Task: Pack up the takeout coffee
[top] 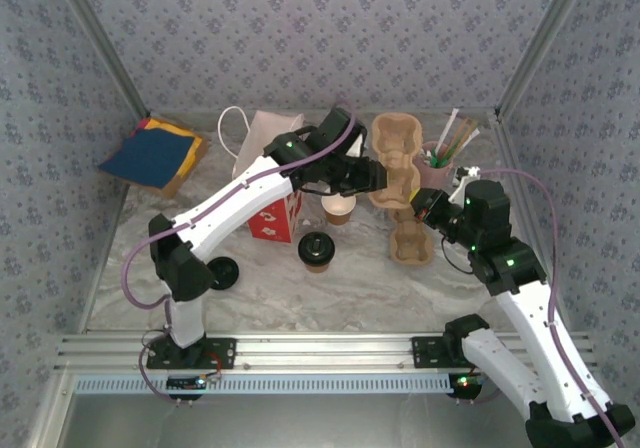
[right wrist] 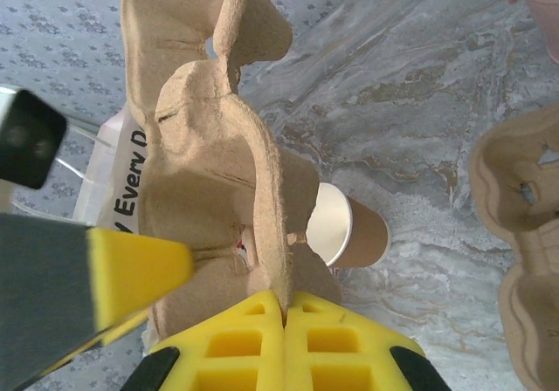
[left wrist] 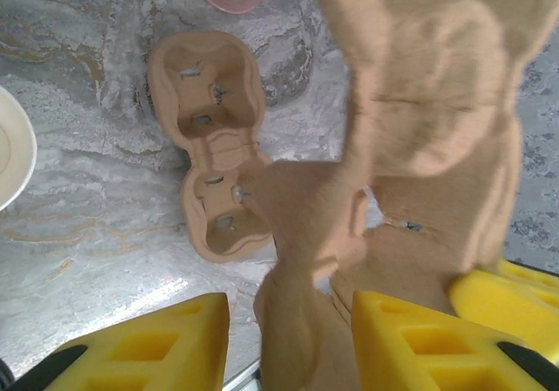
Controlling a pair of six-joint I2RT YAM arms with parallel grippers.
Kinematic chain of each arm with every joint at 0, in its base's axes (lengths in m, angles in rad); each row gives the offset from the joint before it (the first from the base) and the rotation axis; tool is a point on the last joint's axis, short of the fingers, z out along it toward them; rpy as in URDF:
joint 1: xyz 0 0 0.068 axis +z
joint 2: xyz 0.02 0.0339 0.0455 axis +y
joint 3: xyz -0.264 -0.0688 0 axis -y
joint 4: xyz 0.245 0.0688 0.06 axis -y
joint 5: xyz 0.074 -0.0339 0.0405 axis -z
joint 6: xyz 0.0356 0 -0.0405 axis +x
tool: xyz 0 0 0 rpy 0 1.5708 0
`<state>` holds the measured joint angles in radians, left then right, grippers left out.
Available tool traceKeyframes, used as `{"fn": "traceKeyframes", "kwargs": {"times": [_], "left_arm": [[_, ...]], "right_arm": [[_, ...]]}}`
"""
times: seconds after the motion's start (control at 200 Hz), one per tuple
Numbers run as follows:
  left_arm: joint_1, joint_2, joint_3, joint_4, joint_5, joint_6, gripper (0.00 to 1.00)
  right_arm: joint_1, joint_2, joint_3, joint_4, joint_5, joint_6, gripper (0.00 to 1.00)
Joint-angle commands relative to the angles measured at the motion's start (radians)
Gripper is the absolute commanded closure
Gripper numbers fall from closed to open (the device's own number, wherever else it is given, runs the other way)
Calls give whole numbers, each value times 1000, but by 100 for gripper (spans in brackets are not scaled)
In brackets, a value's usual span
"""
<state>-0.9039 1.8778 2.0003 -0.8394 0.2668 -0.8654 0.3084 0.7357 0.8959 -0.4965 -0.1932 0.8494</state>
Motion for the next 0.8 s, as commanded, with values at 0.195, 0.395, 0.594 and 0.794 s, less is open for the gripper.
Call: {"fn": "traceKeyframes", "kwargs": {"times": [0.195, 0.395, 0.594, 0.794], "left_arm": [[-4, 20, 55, 41, 11, -13, 70], [-1, 28, 57, 42, 6, -13, 78], [-1, 33, 55, 47, 11, -13, 86], [2, 26, 60, 38, 7, 1, 89]], "right_arm": [[8, -20, 29, 3, 23, 5, 100], [9, -20, 26, 0, 18, 5, 100], [10, -21, 27, 3, 17, 5, 100], [11, -25, 29, -10, 26, 0, 83]]}}
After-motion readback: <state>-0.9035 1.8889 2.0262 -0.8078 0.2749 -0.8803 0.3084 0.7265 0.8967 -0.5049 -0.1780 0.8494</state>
